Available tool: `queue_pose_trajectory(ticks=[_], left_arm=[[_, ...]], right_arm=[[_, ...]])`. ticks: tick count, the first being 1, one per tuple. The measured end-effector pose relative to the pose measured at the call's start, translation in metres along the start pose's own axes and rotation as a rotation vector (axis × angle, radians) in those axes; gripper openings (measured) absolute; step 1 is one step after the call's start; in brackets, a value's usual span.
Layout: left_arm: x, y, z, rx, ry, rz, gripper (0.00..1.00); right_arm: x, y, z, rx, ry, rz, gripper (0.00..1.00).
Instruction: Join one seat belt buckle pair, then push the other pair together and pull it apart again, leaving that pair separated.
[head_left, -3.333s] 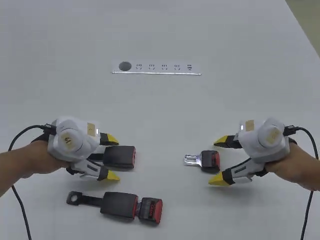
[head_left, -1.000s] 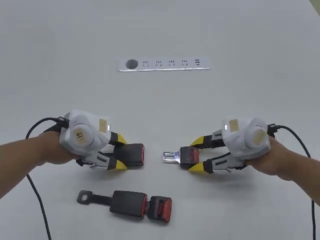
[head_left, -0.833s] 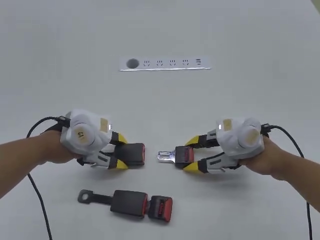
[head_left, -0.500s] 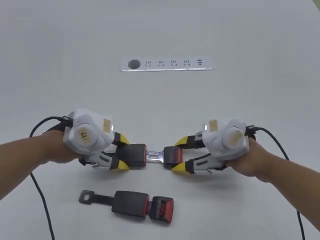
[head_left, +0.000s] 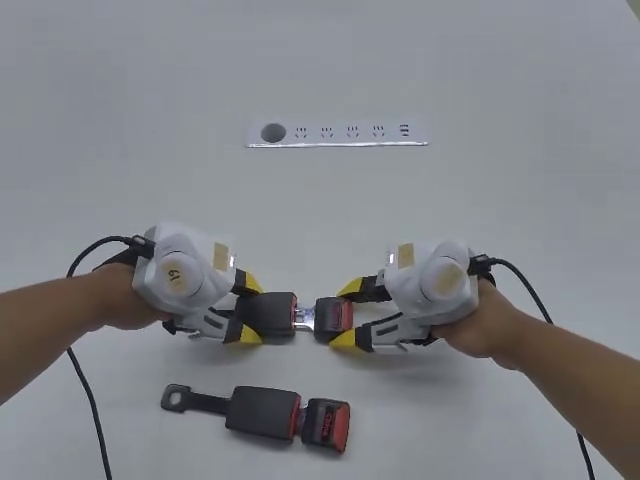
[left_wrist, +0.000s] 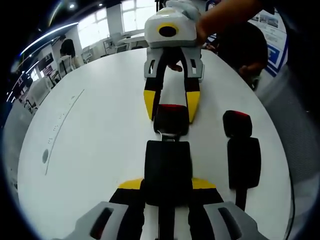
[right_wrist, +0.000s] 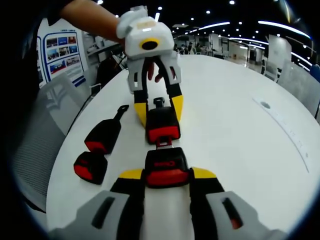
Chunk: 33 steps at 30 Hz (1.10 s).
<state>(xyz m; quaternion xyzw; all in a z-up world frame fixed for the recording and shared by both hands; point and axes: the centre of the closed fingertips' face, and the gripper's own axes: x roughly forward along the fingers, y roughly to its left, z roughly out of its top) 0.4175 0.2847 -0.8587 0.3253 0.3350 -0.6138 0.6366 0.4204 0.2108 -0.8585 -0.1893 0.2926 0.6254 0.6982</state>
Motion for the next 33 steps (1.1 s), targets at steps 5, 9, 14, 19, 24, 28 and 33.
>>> queue_pose_trajectory(ticks=[5,9,14,19,24,28,33], left_arm=[[0.000,0.000,-0.001,0.010,0.007,-0.004,0.34],[0.000,0.001,-0.001,0.016,0.005,-0.009,0.34],[0.001,0.001,-0.001,0.023,0.012,-0.016,0.34],[0.001,0.000,-0.001,0.033,0.014,-0.019,0.34],[0.001,0.000,0.000,0.038,0.024,-0.022,0.34],[0.002,0.000,0.000,0.041,0.027,-0.025,0.35],[0.002,0.000,0.001,0.035,0.027,-0.024,0.35]], right_arm=[[0.003,0.002,0.002,0.015,0.010,-0.007,0.34],[0.007,0.002,0.005,0.019,0.012,-0.008,0.34],[0.015,0.002,0.012,0.034,0.013,-0.012,0.34],[0.016,0.004,0.013,0.059,0.020,-0.017,0.33],[0.017,0.005,0.013,0.044,0.044,-0.022,0.33],[0.019,0.005,0.013,0.035,0.055,-0.031,0.34],[0.018,0.006,0.013,0.021,0.073,-0.025,0.34]])
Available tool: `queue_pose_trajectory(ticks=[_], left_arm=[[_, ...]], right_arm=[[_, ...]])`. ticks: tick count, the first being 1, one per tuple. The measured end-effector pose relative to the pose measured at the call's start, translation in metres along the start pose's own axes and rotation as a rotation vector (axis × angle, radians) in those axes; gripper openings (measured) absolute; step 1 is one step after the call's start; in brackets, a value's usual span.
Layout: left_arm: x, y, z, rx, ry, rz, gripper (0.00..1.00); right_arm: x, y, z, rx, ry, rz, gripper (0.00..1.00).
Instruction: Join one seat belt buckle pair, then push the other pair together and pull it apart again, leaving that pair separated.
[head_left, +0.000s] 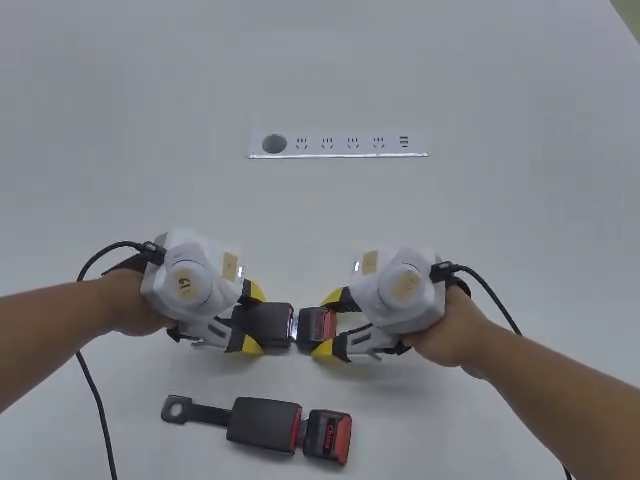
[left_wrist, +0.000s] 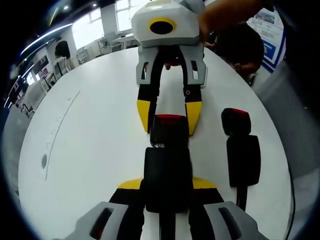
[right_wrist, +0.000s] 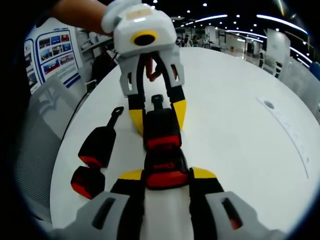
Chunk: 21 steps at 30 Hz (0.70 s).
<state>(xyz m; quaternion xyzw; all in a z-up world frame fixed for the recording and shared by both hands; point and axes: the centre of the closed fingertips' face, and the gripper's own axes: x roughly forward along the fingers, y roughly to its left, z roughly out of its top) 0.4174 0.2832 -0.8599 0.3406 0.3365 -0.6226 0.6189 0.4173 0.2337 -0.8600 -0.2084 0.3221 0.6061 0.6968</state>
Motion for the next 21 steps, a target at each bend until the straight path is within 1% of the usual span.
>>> queue_pose_trajectory(ticks=[21], left_arm=[[0.0005,0.0000,-0.0001,0.009,0.010,-0.008,0.35]], right_arm=[[0.0001,0.0029,-0.0008,-0.022,0.019,-0.012,0.34]])
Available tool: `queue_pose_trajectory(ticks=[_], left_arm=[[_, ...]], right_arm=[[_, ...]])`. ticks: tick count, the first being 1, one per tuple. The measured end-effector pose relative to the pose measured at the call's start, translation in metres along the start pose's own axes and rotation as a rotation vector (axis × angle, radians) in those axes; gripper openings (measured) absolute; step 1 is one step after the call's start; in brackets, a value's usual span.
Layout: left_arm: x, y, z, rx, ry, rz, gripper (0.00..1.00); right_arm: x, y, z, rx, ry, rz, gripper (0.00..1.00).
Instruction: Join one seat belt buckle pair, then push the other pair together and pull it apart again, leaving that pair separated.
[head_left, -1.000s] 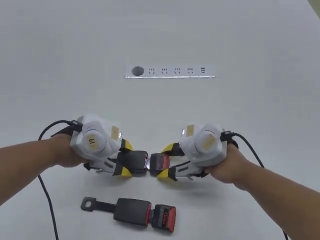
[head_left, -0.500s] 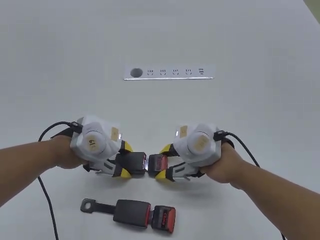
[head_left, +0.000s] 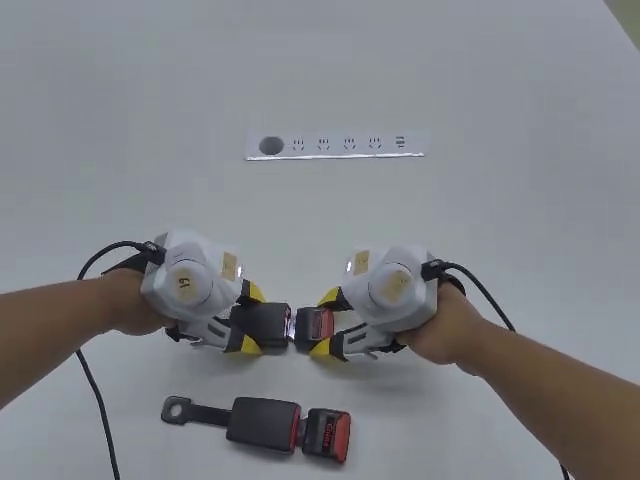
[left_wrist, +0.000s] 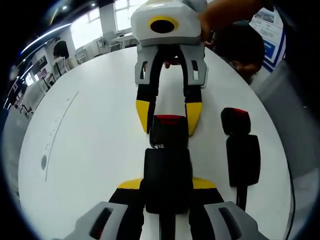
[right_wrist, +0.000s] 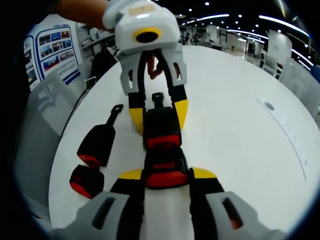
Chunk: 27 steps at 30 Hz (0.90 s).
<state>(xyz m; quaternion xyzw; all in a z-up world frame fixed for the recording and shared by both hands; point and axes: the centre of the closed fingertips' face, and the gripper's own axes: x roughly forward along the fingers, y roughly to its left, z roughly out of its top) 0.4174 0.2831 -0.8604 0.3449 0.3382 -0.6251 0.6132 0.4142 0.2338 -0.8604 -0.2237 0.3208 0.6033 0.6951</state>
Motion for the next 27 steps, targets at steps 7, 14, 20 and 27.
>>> queue_pose_trajectory(ticks=[7,14,20,27], left_arm=[[0.000,-0.001,0.000,0.000,-0.001,-0.001,0.35],[0.000,-0.001,-0.001,0.005,0.006,-0.006,0.35],[-0.001,-0.001,-0.001,0.005,0.005,-0.008,0.35],[0.000,-0.001,0.000,0.004,0.014,-0.006,0.35]], right_arm=[[0.000,0.001,-0.001,-0.019,0.006,-0.003,0.34],[-0.004,0.000,-0.004,-0.023,0.015,-0.004,0.35],[-0.012,-0.002,-0.011,-0.029,0.011,-0.001,0.35],[-0.021,-0.001,-0.019,0.007,-0.026,0.000,0.35]])
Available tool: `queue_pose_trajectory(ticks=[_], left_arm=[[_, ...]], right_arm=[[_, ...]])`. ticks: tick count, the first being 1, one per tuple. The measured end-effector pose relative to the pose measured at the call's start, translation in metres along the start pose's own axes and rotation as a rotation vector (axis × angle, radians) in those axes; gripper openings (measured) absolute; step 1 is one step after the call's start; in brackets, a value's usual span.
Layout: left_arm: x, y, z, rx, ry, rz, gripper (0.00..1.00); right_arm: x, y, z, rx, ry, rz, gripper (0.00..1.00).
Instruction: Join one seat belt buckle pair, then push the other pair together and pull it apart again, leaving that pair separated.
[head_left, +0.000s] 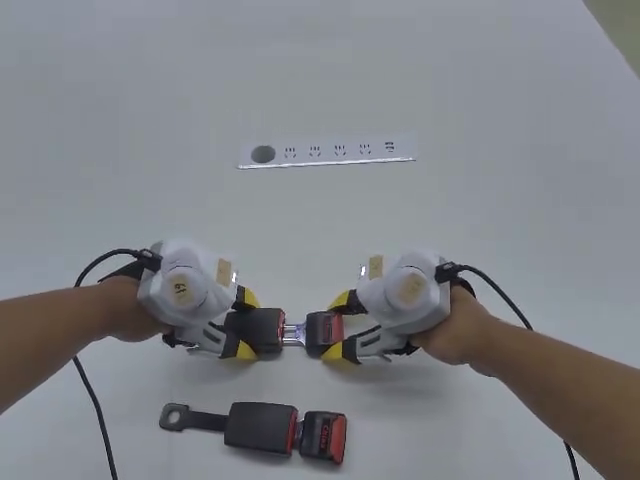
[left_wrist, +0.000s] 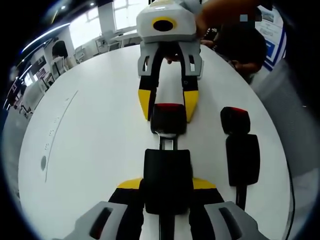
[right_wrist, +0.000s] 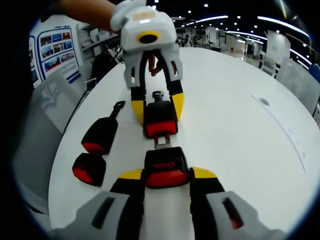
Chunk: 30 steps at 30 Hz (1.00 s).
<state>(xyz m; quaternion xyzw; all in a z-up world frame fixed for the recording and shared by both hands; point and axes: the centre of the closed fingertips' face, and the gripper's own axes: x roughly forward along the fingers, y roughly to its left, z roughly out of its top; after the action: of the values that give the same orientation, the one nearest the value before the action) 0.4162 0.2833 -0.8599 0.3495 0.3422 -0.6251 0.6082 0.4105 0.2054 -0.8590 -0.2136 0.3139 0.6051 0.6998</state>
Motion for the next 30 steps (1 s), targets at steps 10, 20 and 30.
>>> queue_pose_trajectory(ticks=[10,20,30], left_arm=[[0.000,0.000,0.000,-0.001,0.007,-0.002,0.36],[0.000,0.000,0.000,-0.006,0.010,-0.001,0.36],[0.000,0.000,0.000,-0.010,0.014,0.001,0.36]], right_arm=[[-0.018,-0.003,-0.017,-0.005,0.024,-0.001,0.35],[-0.036,-0.006,-0.034,0.011,0.025,-0.017,0.35],[-0.053,-0.007,-0.051,0.024,0.034,-0.037,0.35]])
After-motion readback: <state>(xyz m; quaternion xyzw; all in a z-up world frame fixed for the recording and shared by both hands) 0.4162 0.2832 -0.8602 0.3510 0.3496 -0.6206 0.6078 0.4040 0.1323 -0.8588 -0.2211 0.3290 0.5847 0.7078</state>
